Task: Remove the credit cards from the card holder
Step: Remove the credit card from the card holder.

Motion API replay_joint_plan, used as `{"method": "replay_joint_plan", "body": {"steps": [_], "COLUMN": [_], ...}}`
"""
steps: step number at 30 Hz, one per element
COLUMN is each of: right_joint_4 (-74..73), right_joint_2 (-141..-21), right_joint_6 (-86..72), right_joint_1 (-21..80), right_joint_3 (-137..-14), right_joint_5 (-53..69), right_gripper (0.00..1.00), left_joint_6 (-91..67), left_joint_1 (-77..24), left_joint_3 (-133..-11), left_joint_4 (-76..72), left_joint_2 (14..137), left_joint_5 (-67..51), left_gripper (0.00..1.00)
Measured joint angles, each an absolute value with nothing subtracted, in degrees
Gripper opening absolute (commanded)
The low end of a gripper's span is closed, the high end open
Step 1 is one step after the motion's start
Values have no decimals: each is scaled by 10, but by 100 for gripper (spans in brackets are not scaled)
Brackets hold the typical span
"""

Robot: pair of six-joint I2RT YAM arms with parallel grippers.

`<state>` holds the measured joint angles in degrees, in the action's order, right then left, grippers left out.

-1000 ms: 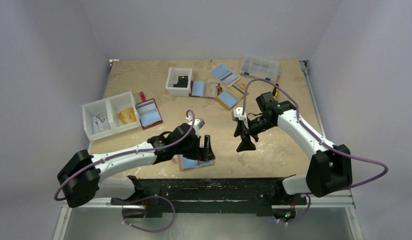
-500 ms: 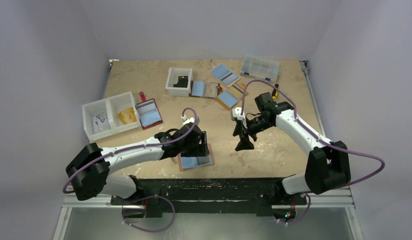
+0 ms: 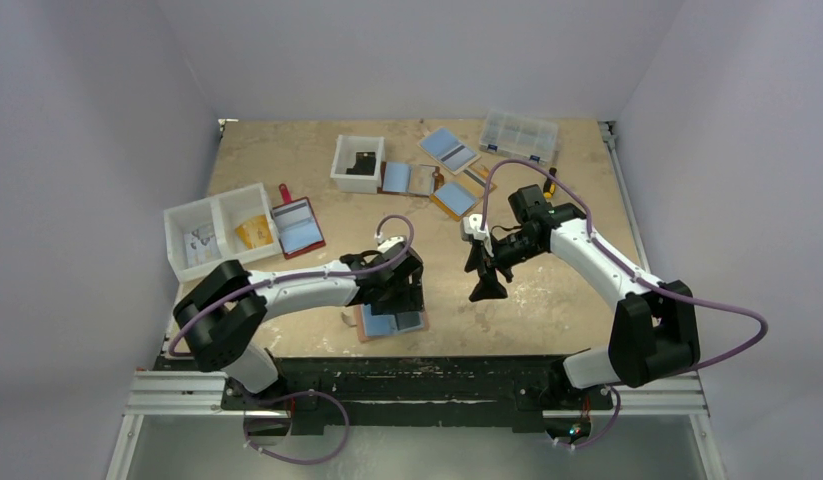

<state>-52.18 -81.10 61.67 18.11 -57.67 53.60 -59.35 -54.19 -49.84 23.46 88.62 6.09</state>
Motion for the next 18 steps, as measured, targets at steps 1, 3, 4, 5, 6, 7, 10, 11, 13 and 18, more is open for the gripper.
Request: {"method": "replay_joint_plan", "body": {"steps": [1, 3, 4, 5, 6, 7, 10, 11, 13, 18], "right_joint_4": [-522, -522, -521, -521, -520, -519, -518, -518, -518, -518], "right_joint_2": [-811, -811, -811, -811, -811, -811, -811, -811, -811, -811], "right_joint_6": [617, 616, 616, 616, 616, 616, 615, 615, 615, 614], "right_joint_1": [181, 181, 181, 181, 181, 181, 181, 181, 181, 181], "right_joint_3": [-577, -577, -577, -577, -577, -577, -577, -577, -577, -577], "right_joint_5": [536, 536, 536, 536, 536, 536, 536, 536, 536, 537], "right_gripper": [77, 78, 78, 78, 78, 78, 78, 78, 78, 78], "left_joint_6": [-595, -595, -596, -596, -596, -596, -592, -588, -577, -550], "left_joint_1": [-542, -542, -542, -542, -542, -542, -542, -542, -541, -524], "left_joint_3": [-506, -522, -525, -526, -527, -529, -534, -534, -535, -562], "left_joint_4": [239, 252, 255, 258, 259, 261, 264, 265, 265, 233], "left_joint_2": [897, 915, 916, 917, 918, 920, 924, 925, 928, 965], "left_joint_5": [61, 61, 61, 62, 62, 62, 62, 62, 59, 24], "left_gripper": [66, 65, 65, 65, 65, 65, 56, 50, 45, 44]}}
